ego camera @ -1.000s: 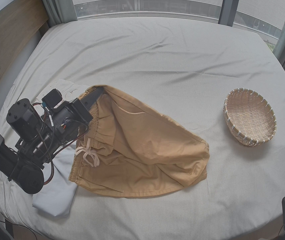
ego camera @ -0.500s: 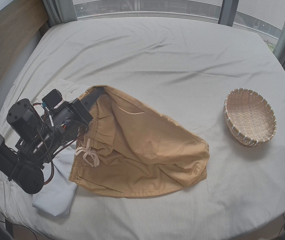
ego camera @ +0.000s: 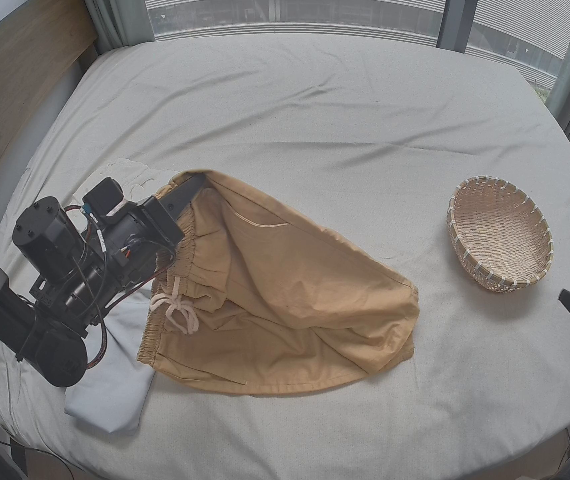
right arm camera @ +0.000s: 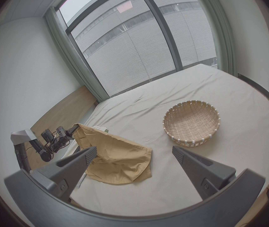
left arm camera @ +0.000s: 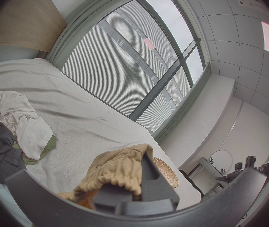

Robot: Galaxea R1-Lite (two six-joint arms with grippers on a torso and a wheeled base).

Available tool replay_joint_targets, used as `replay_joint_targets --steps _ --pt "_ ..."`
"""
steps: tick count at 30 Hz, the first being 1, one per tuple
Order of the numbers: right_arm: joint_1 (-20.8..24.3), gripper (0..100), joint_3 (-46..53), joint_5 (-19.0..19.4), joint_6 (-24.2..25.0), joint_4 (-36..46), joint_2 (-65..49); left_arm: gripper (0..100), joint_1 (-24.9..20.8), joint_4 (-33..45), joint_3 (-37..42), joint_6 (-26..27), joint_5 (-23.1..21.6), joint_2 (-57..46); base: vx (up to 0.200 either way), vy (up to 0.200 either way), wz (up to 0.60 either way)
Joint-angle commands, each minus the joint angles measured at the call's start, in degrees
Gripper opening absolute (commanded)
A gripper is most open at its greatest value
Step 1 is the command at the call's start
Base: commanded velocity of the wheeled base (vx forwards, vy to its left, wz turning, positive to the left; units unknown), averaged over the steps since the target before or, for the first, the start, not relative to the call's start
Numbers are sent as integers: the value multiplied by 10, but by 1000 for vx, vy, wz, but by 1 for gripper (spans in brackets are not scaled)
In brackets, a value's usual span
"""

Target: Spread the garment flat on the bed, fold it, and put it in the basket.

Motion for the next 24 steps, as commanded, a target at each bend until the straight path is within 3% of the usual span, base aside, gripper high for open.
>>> replay_joint_targets --steps 1,15,20,24 --pt "17 100 -8 6 15 -103 200 0 1 0 1 1 1 1 0 0 0" --pt "19 100 -2 6 19 -180 359 0 2 0 2 2 2 -2 0 0 0" --pt "26 100 21 23 53 -308 455 0 2 0 5 3 3 -1 0 0 0" --pt "41 100 19 23 85 -348 501 0 1 0 5 3 3 -1 0 0 0"
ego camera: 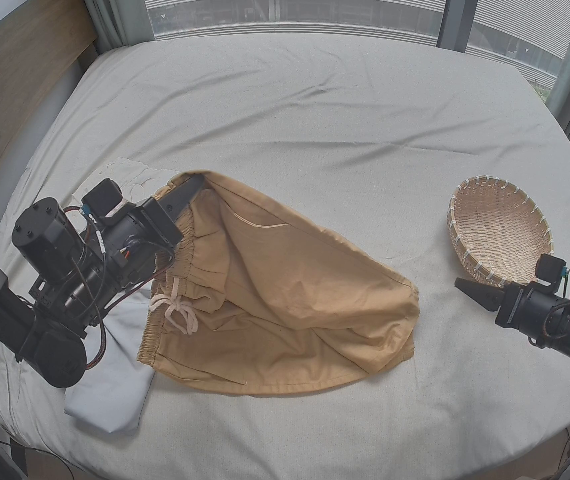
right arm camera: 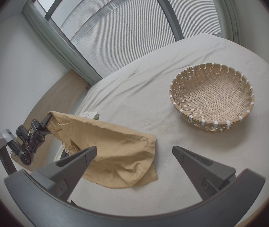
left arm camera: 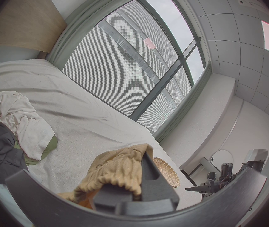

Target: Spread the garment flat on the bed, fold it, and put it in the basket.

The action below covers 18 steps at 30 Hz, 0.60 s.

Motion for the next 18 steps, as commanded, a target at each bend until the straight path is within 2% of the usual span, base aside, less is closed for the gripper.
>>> replay_joint_targets --steps 1,11,18 --pt "18 100 8 5 37 -46 105 0 -1 0 0 0 1 0 0 0 0" --pt "23 100 3 5 77 -161 202 0 -1 0 1 0 1 1 0 0 0" --pt "21 100 -2 5 91 -205 263 0 -1 0 0 0 1 1 0 0 0"
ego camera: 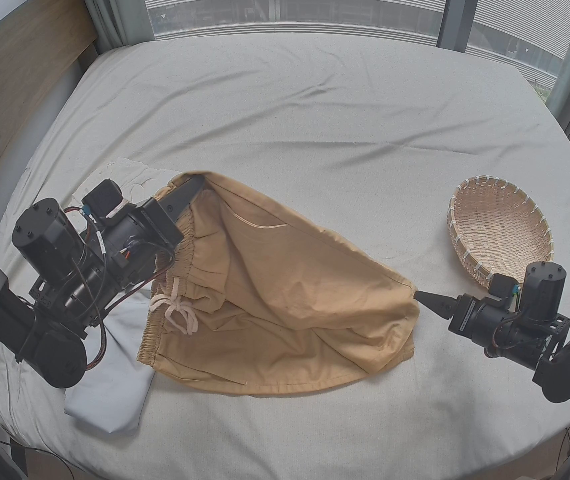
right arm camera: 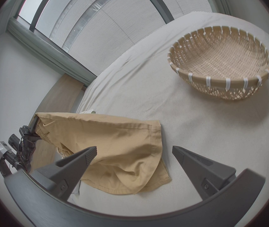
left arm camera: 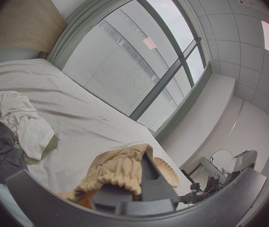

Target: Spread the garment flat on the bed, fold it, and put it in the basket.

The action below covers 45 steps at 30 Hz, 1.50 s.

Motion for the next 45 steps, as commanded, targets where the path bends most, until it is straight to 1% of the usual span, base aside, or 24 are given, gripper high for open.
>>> replay_joint_targets --steps 1,6,11,14,16,17,19,24,25,31,38,42,45 --pt "-1 100 -3 0 7 -29 61 0 0 0 -1 0 1 1 0 0 0" --pt "0 100 -8 0 13 -63 92 0 -1 0 -2 1 1 2 0 0 0" --pt "-1 100 -16 0 15 -66 111 0 -3 0 -3 1 1 2 0 0 0" --pt "0 100 -22 2 28 -83 128 0 -4 0 -4 1 1 3 0 0 0" --pt "3 100 -22 7 38 -99 132 0 -4 0 -4 1 1 3 0 0 0" --pt "4 100 -23 17 48 -121 142 0 -4 0 -4 1 1 3 0 0 0" --pt "3 100 -25 23 48 -135 155 0 -4 0 -4 1 1 3 0 0 0" --pt "0 100 -40 24 51 -150 188 0 -4 0 -5 1 1 3 0 0 0" --pt "0 0 -40 24 57 -154 189 0 -4 0 -5 1 1 3 0 0 0" --pt "1 0 -47 27 84 -165 181 0 -3 0 -5 0 2 2 0 0 0" --pt "4 0 -26 27 84 -165 121 0 1 0 4 -2 2 -1 0 0 0" --pt "21 0 16 29 80 -164 68 0 9 1 24 -5 2 -1 0 0 0" --pt "28 0 37 31 66 -163 51 0 19 1 42 -4 -3 3 0 0 0"
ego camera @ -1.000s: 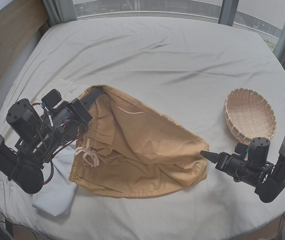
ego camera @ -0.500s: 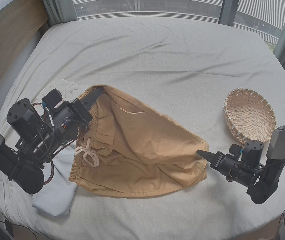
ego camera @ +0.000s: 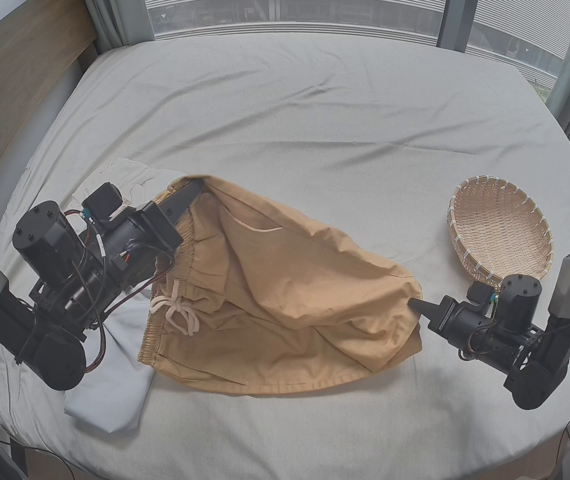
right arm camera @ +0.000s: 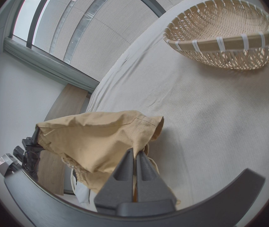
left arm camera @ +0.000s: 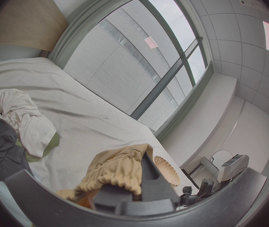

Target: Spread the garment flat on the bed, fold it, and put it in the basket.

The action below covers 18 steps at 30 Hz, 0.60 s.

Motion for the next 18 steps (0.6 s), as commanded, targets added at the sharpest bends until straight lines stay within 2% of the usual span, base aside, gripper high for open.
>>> replay_joint_targets --steps 1,4,11,12,18 --pt "14 0 35 3 -17 1 -55 0 14 1 26 0 -3 3 0 0 0" --pt "7 0 36 3 -41 0 -34 0 14 1 27 0 -3 2 0 0 0" --pt "11 0 17 3 -46 -1 14 0 11 1 23 0 -3 3 0 0 0" --pt "12 100 13 3 -46 -1 17 0 11 0 23 0 -3 3 0 0 0" --pt "10 100 -13 1 -46 -1 20 0 9 1 24 0 -2 -1 0 0 0"
